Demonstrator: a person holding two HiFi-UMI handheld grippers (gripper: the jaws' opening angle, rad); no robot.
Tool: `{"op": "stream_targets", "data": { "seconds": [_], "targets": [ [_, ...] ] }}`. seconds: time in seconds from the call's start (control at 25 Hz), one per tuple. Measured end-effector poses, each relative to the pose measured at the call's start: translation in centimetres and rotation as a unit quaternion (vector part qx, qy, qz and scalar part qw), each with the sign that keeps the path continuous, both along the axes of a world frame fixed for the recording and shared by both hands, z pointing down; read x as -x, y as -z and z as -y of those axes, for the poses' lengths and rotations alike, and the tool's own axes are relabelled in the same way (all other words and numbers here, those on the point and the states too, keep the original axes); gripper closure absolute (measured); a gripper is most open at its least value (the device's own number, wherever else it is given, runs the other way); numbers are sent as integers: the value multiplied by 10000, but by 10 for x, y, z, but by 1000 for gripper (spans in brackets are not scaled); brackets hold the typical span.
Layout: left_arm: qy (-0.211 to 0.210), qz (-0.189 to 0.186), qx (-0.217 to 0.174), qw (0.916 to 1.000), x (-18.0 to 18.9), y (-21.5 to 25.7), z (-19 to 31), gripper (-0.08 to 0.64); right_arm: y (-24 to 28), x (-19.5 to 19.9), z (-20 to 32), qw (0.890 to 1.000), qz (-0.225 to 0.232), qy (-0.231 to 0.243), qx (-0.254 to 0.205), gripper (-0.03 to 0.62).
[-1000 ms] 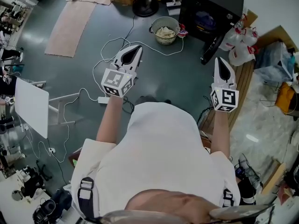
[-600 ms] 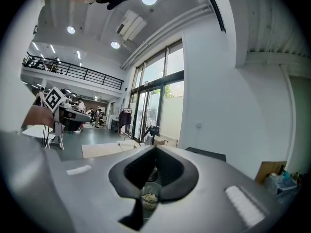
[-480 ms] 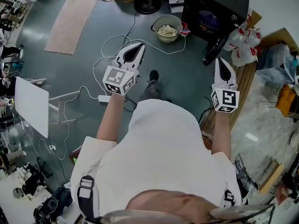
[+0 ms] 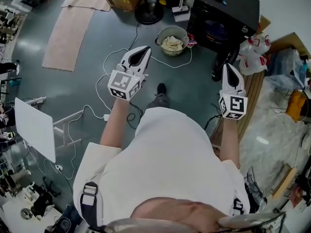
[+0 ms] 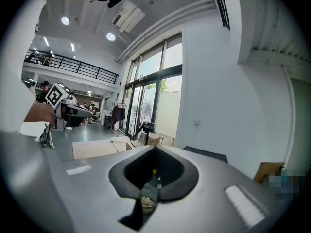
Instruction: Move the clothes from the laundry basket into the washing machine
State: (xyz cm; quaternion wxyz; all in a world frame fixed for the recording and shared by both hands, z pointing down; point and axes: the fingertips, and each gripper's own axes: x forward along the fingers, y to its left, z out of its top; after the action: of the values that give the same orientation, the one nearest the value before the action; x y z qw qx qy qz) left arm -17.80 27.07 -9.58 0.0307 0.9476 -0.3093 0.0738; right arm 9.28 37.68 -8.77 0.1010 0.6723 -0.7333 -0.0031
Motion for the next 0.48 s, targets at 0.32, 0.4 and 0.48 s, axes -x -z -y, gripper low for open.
{"op": "stream_targets", "data": {
  "seconds": [0.32, 0.4, 0.48],
  "targets": [
    [-293, 87, 86, 9995, -9, -14, 96, 554, -18, 8, 89, 9997, -44, -126, 222, 581],
    [-349, 80, 100, 9993, -9, -21, 114, 554, -25, 11, 105, 9995, -49, -166, 253, 581],
    [-396, 89, 115, 9991, -11, -25, 135, 554, -30, 12, 124, 9994, -36, -201, 287, 581]
  ]
}}
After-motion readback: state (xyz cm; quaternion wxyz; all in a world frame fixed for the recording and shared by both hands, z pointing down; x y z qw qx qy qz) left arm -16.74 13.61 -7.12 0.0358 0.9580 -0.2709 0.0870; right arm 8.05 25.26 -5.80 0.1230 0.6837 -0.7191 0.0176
